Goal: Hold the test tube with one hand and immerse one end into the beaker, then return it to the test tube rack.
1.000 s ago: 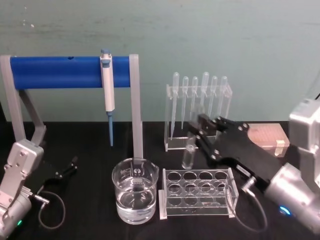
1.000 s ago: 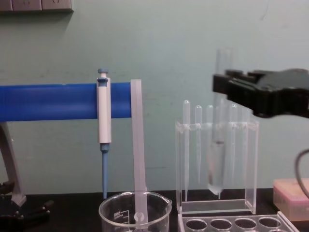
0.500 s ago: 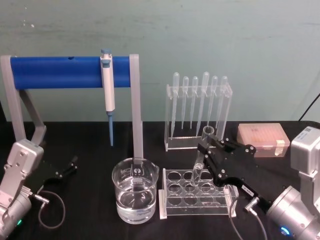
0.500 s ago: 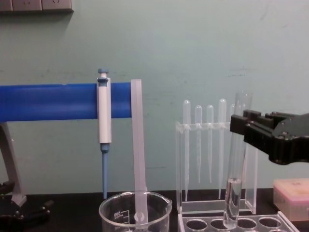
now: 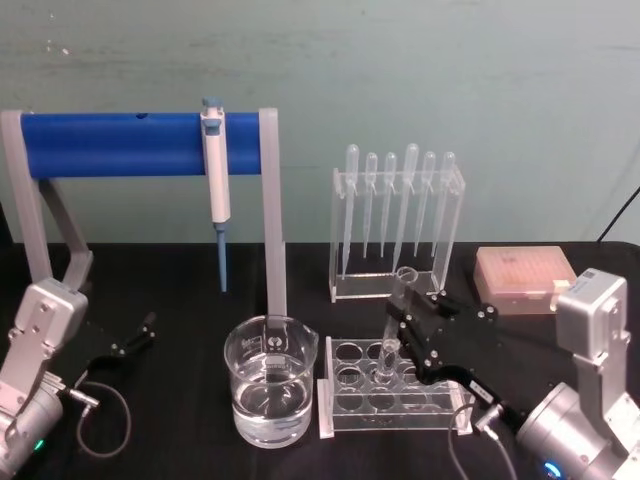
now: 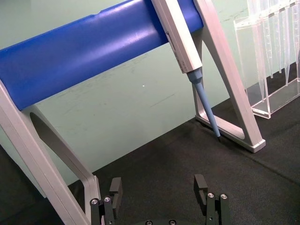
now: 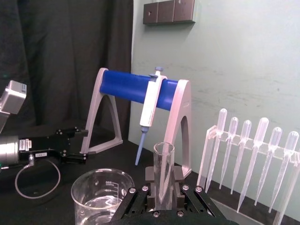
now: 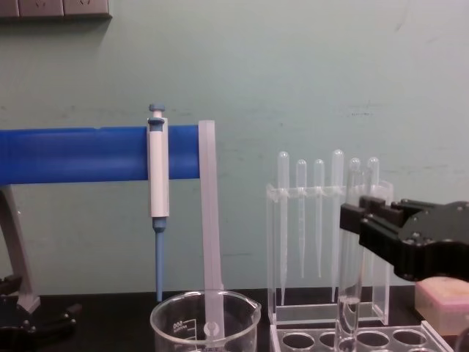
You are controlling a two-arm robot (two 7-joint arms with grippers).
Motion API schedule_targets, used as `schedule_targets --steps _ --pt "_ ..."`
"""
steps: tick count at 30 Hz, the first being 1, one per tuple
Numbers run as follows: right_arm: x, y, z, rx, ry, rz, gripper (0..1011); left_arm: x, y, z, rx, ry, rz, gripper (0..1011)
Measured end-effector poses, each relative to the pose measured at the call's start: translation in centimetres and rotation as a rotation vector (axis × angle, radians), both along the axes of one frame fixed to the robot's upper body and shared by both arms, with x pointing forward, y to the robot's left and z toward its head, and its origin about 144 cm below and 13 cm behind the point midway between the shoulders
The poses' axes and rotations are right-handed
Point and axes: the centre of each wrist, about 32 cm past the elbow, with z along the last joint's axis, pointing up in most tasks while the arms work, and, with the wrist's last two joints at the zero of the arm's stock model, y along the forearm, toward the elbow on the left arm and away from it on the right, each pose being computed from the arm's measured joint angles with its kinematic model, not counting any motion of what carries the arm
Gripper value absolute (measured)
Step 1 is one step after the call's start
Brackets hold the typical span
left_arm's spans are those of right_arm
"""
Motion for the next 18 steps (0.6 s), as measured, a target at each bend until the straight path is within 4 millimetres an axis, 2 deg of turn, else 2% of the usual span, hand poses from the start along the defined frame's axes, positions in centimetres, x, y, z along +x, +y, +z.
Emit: schedule_targets --steps 18 --pt "0.1 0.3 -1.6 -0.020 0.013 0.000 225 0.0 0.0 0.0 0.000 0.000 0.000 1000"
